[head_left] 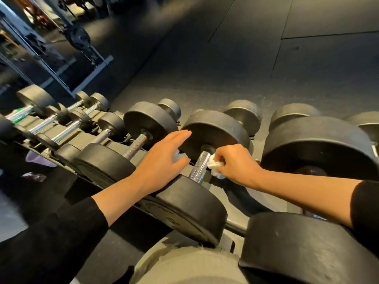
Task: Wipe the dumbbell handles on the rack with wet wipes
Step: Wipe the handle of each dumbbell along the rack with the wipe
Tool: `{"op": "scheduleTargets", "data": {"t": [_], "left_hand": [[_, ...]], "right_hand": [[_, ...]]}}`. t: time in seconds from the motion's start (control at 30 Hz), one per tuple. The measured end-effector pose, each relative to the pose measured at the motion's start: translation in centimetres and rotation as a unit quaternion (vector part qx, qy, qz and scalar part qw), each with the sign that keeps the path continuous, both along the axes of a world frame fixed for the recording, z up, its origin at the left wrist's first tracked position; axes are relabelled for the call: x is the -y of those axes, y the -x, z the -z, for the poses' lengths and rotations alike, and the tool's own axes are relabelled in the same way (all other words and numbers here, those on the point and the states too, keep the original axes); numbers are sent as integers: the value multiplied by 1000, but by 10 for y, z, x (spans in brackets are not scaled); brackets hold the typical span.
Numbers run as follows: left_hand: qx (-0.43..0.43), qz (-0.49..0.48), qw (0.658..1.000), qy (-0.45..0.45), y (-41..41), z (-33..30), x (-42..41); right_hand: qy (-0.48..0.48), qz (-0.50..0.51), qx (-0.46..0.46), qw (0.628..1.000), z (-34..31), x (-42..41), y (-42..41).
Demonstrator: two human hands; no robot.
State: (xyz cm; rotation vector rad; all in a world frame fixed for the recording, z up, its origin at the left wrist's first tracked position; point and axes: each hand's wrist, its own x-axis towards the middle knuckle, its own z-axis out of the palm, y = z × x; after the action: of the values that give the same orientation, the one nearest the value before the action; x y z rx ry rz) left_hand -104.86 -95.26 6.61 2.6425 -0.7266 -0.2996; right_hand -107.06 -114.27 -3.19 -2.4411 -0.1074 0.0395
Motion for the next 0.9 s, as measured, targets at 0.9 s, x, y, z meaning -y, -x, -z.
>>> {"op": "scheduleTargets", "data": {"t": [0.9], "left_hand": [[8,-27,999,-23,-3,3,1]], "right_hand": [[-250,-42,31,967,15,-33,24]]}}
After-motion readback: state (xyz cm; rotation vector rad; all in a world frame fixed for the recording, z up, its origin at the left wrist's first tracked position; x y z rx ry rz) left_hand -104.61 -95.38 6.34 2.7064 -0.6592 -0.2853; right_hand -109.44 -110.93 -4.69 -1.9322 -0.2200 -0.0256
